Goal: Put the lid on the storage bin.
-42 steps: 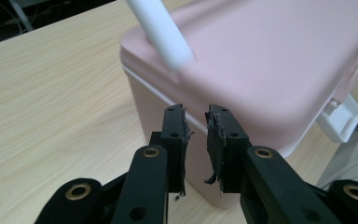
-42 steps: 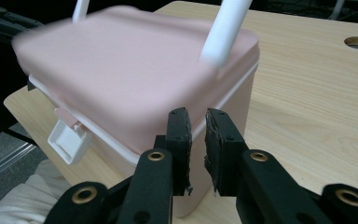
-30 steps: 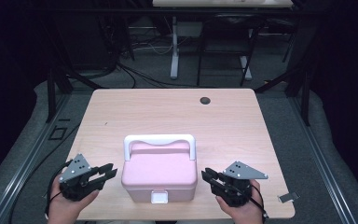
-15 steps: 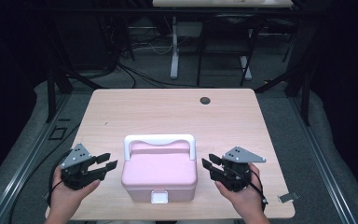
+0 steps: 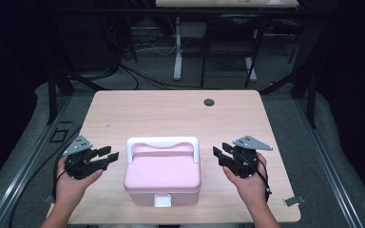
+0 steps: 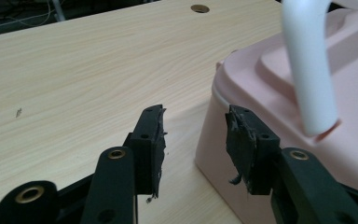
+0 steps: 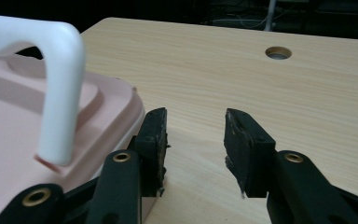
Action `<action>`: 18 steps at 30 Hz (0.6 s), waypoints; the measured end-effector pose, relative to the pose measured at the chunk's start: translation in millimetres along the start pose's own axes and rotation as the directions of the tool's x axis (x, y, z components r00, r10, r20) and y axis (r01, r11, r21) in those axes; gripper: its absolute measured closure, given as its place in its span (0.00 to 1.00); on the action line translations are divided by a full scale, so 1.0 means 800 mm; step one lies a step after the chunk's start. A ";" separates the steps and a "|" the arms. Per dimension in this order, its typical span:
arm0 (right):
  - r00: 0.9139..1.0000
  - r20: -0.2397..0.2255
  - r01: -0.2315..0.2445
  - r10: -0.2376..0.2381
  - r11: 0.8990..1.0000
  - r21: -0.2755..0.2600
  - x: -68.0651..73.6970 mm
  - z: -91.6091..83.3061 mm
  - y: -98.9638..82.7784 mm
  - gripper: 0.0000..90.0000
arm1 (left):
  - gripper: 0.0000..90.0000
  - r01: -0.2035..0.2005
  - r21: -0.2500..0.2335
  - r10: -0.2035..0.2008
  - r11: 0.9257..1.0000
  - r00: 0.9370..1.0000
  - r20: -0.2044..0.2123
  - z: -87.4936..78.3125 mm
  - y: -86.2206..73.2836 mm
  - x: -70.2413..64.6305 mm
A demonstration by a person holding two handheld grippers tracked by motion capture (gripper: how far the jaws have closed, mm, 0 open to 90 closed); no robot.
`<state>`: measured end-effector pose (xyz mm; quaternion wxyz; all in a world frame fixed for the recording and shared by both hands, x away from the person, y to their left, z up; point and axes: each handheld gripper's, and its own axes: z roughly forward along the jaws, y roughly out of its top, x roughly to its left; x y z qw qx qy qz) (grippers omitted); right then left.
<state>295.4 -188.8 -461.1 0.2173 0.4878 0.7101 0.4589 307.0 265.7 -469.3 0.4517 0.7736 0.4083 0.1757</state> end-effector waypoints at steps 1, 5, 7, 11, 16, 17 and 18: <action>1.000 0.012 0.002 -0.002 1.000 -0.001 -0.001 0.001 -0.002 0.65 | 0.62 0.004 -0.002 -0.004 1.000 1.000 -0.003 0.001 -0.003 0.002; 1.000 0.001 -0.010 0.010 1.000 -0.007 -0.008 0.005 -0.011 0.63 | 0.60 0.019 0.007 -0.019 1.000 1.000 -0.014 0.006 -0.014 0.011; 1.000 0.018 -0.010 0.010 1.000 -0.008 -0.008 0.007 -0.015 0.62 | 0.60 0.029 0.015 -0.028 0.999 0.999 -0.023 0.009 -0.020 0.015; 0.999 0.041 0.011 -0.010 1.000 -0.007 -0.010 0.011 -0.026 0.61 | 0.59 0.046 0.025 -0.045 0.999 0.998 -0.035 0.011 -0.027 0.022; 0.996 0.082 0.022 -0.022 1.000 -0.002 -0.017 0.016 -0.040 0.59 | 0.60 0.059 0.037 -0.058 0.998 0.998 -0.032 0.014 -0.037 0.029; 0.996 0.086 0.025 -0.025 1.000 0.005 -0.018 0.018 -0.043 0.59 | 0.60 0.059 0.039 -0.058 0.997 0.998 -0.029 0.015 -0.039 0.030; 0.996 0.088 0.030 -0.031 0.999 0.011 -0.019 0.019 -0.045 0.58 | 0.60 0.062 0.039 -0.061 0.997 0.998 -0.028 0.015 -0.041 0.031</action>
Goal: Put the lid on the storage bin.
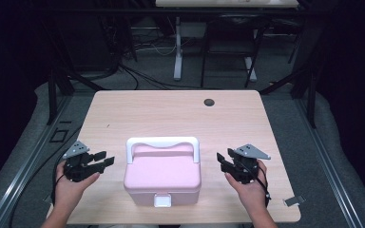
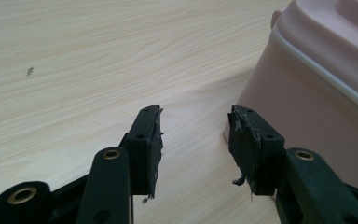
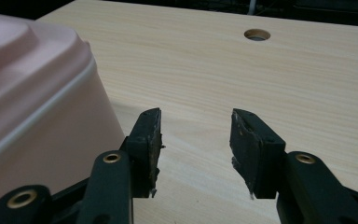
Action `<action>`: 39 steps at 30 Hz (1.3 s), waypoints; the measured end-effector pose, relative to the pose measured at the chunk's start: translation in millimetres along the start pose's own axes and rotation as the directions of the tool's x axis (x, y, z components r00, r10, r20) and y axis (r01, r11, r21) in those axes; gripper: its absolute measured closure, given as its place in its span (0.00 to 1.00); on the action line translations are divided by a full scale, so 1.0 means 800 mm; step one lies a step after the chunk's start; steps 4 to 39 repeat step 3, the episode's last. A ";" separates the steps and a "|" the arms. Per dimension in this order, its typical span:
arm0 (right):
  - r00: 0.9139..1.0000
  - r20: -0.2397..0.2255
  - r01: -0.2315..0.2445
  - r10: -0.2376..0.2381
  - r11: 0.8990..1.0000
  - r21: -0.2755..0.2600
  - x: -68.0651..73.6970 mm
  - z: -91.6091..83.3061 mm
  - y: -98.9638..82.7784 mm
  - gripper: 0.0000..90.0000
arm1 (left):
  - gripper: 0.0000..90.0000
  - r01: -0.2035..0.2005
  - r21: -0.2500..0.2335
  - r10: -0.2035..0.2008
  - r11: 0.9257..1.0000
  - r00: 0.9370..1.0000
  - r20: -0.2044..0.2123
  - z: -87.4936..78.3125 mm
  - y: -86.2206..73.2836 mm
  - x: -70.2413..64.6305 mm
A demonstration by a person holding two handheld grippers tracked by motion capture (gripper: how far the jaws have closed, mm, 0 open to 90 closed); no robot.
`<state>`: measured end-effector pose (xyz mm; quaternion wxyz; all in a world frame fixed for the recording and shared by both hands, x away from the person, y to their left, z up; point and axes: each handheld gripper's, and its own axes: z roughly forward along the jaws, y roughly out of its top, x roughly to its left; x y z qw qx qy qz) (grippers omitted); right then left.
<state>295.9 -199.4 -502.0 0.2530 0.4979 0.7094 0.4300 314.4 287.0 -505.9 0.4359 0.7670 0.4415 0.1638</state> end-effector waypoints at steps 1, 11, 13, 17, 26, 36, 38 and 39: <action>1.000 -0.004 0.010 -0.010 1.000 0.015 -0.001 0.005 -0.004 0.58 | 0.60 0.006 0.010 -0.006 1.000 1.000 0.004 0.001 -0.003 0.003; 1.000 0.000 0.015 -0.015 1.000 0.022 -0.001 0.007 -0.006 0.58 | 0.60 0.010 0.012 -0.010 1.000 1.000 0.004 0.002 -0.005 0.004; 1.000 0.000 0.015 -0.015 1.000 0.022 -0.001 0.007 -0.006 0.58 | 0.60 0.010 0.012 -0.010 1.000 1.000 0.004 0.002 -0.005 0.004; 1.000 0.000 0.015 -0.015 1.000 0.022 -0.001 0.007 -0.006 0.58 | 0.60 0.010 0.012 -0.010 1.000 1.000 0.004 0.002 -0.005 0.004; 1.000 0.000 0.015 -0.015 1.000 0.022 -0.001 0.007 -0.006 0.58 | 0.60 0.010 0.012 -0.010 1.000 1.000 0.004 0.002 -0.005 0.004; 1.000 0.000 0.015 -0.015 1.000 0.022 -0.001 0.007 -0.006 0.58 | 0.60 0.010 0.012 -0.010 1.000 1.000 0.004 0.002 -0.005 0.004; 1.000 0.000 0.015 -0.015 1.000 0.022 -0.001 0.007 -0.006 0.58 | 0.60 0.010 0.012 -0.010 1.000 1.000 0.004 0.002 -0.005 0.004; 1.000 0.000 0.015 -0.015 1.000 0.022 -0.001 0.007 -0.006 0.58 | 0.60 0.010 0.012 -0.010 1.000 1.000 0.004 0.002 -0.005 0.004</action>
